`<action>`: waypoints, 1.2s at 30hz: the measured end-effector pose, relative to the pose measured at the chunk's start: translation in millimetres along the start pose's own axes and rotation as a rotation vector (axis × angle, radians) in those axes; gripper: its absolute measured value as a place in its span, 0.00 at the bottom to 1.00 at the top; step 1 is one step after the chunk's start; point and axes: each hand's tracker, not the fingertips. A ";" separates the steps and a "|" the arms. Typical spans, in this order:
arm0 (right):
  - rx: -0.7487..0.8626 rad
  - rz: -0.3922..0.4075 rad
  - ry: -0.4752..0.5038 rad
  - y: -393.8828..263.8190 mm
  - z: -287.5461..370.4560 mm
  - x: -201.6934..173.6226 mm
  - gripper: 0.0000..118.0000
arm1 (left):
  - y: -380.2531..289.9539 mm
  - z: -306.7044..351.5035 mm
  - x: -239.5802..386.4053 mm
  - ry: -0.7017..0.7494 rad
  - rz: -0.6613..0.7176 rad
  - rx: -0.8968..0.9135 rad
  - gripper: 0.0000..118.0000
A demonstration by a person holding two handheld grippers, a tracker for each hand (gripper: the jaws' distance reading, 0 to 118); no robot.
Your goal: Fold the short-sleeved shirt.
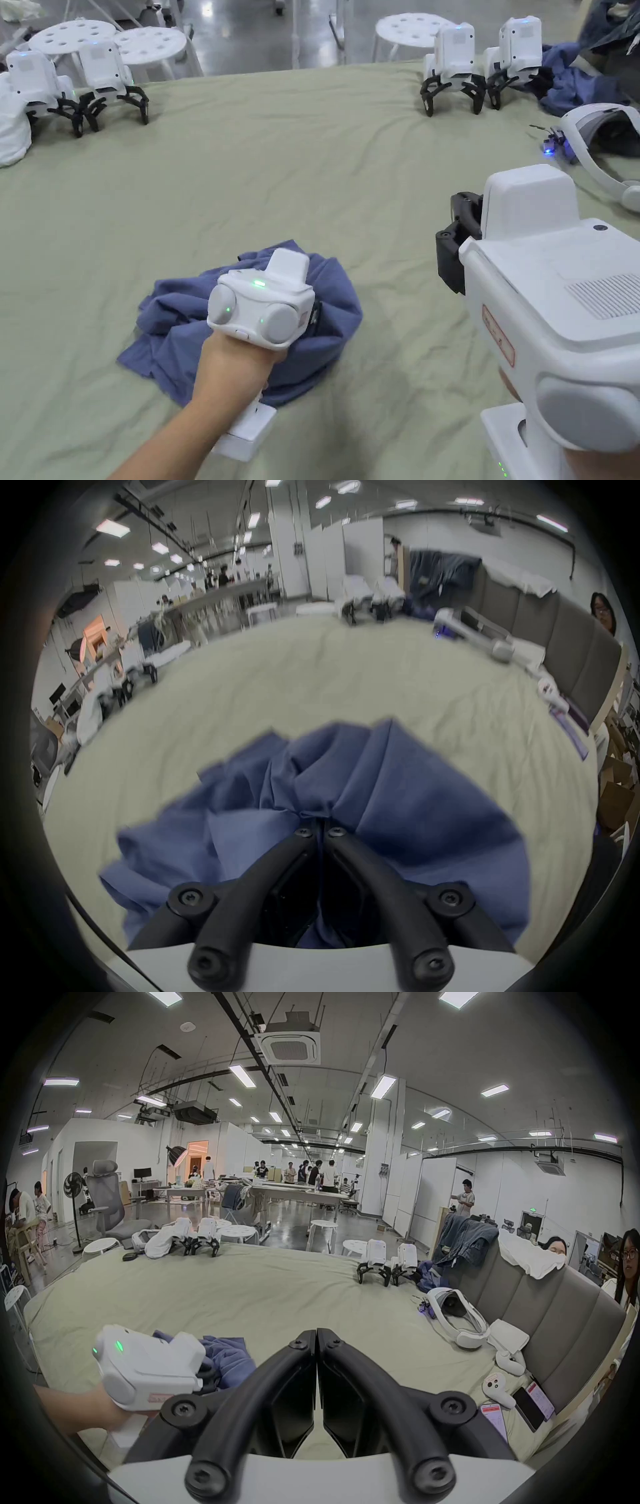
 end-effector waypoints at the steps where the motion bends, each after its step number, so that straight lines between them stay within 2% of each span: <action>1: -0.005 0.001 0.002 -1.2 -1.2 -0.5 0.04 | -7.1 -3.5 -0.4 0.007 -0.002 -0.028 0.00; 5: -0.018 0.001 0.000 -1.8 -2.2 -1.7 0.04 | -9.3 19.1 -8.8 -0.018 0.010 0.042 0.00; 6: -0.019 0.002 -0.001 -1.0 -2.2 -2.7 0.04 | -7.2 29.4 -13.2 -0.020 0.030 0.059 0.04; 8: -0.015 0.003 -0.002 2.7 0.6 -5.1 0.04 | -5.0 52.1 -21.0 -0.022 0.065 0.114 0.31; 9: -0.006 0.003 0.001 5.8 3.2 -6.8 0.04 | -3.9 67.7 -29.3 0.024 0.086 0.166 0.53; 10: 0.001 0.005 0.001 8.4 5.9 -8.7 0.04 | -3.5 81.3 -35.8 0.052 0.100 0.207 0.82; 11: 0.008 0.009 0.001 10.8 8.5 -10.6 0.04 | -0.1 93.3 -43.7 0.076 0.123 0.251 0.99; 12: 0.017 0.015 0.002 13.5 11.6 -12.8 0.04 | 0.3 111.5 -51.1 0.100 0.140 0.307 1.00; 19: 0.079 0.041 0.008 30.7 32.2 -29.3 0.04 | -0.7 233.8 -86.6 0.279 0.196 0.626 1.00; 25: 0.125 0.067 0.021 36.2 47.7 -49.1 0.04 | -15.0 302.3 -83.7 0.382 0.154 0.715 1.00; 27: 0.136 0.080 0.029 34.4 53.2 -56.2 0.04 | -23.1 314.9 -78.7 0.376 0.138 0.710 0.96; 28: 0.141 0.082 0.034 33.2 55.6 -59.4 0.04 | -27.9 319.9 -75.2 0.375 0.134 0.709 0.78; 29: 0.144 0.082 0.040 31.5 56.9 -62.8 0.04 | -32.4 323.4 -71.2 0.380 0.130 0.713 0.55; 30: 0.145 0.082 0.048 29.9 58.2 -65.9 0.04 | -37.0 323.2 -67.1 0.415 0.133 0.710 0.27; 31: 0.144 0.083 0.057 27.9 59.3 -69.4 0.04 | -41.7 322.4 -64.2 0.430 0.128 0.703 0.04; 33: 0.145 0.083 0.066 23.1 61.5 -75.0 0.04 | -51.4 323.3 -56.4 0.485 0.110 0.709 0.00; 36: 0.160 0.100 0.079 18.4 66.0 -82.3 0.04 | -64.5 325.7 -51.0 0.500 0.099 0.731 0.00</action>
